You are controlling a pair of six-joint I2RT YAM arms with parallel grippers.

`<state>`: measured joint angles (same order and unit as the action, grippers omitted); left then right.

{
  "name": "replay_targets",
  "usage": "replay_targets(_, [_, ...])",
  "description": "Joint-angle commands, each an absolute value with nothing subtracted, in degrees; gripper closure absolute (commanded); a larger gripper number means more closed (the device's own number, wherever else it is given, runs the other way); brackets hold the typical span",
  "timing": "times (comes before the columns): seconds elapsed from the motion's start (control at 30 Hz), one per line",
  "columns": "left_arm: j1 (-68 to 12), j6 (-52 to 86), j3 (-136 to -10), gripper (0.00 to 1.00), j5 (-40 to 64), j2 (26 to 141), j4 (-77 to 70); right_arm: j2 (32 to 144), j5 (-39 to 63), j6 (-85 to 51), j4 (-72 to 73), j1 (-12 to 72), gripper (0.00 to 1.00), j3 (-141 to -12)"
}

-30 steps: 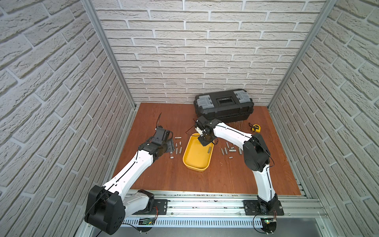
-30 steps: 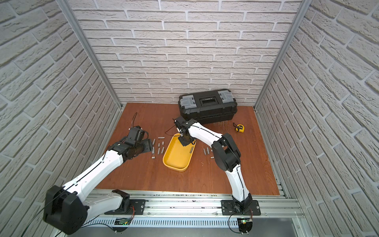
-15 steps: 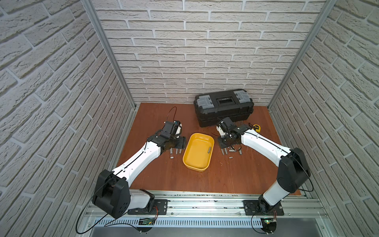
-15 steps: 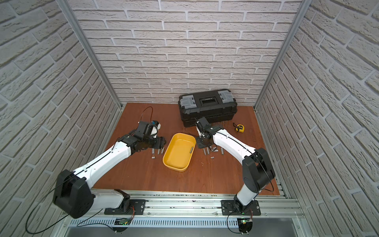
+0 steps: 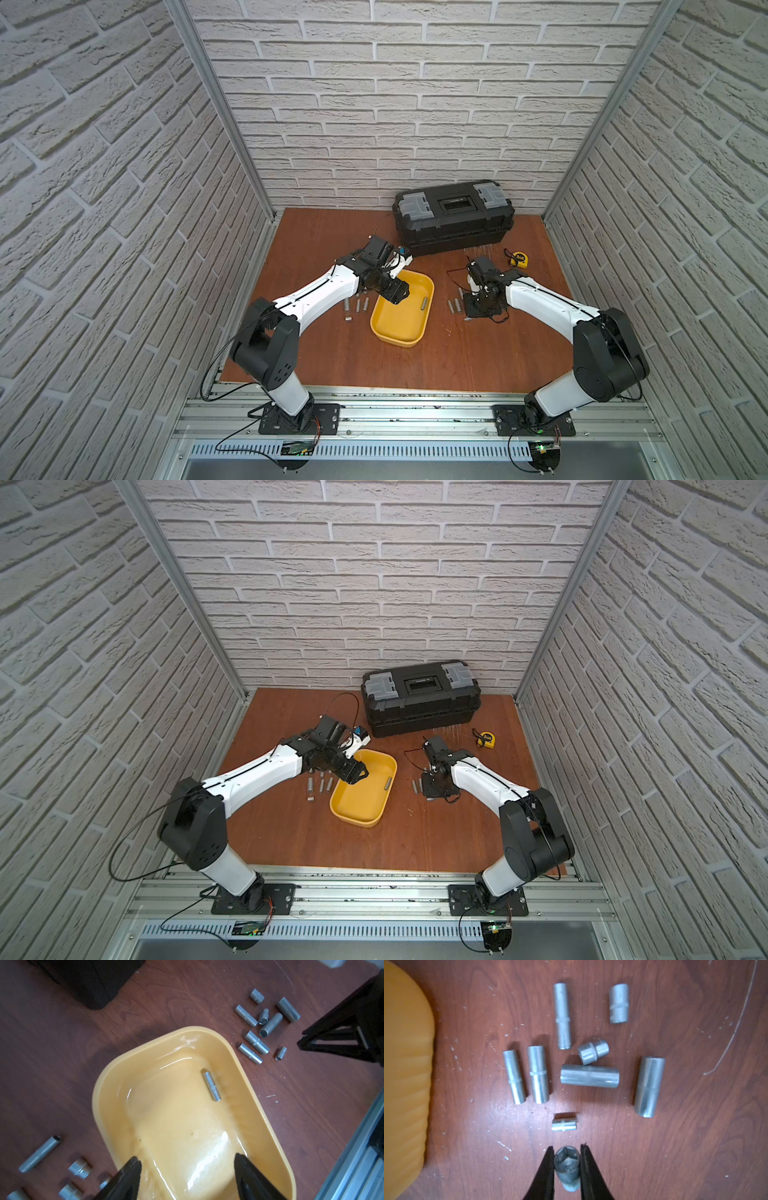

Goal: Take out the socket from the storage box
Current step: Place the socket head at the center of the board.

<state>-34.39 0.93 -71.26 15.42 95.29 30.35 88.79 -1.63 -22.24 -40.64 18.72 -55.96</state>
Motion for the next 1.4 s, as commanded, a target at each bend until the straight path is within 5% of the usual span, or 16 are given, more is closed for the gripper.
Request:
replay_targets(0.0, [-35.1,-5.3,-74.3,0.26,17.8,98.7,33.2,86.5,-1.7,-23.4,-37.8,17.3,0.83,-53.8])
replay_targets(0.7, [-37.6,-29.9,-70.4,0.23,14.5,104.7,19.6,89.3,-0.5,-22.5,-35.3,13.1,0.81,-51.6])
replay_targets(1.37, [-36.7,-48.1,-70.8,0.21,22.3,109.7,16.8,91.8,0.1,-22.4,-33.8,13.0,0.76,-50.4])
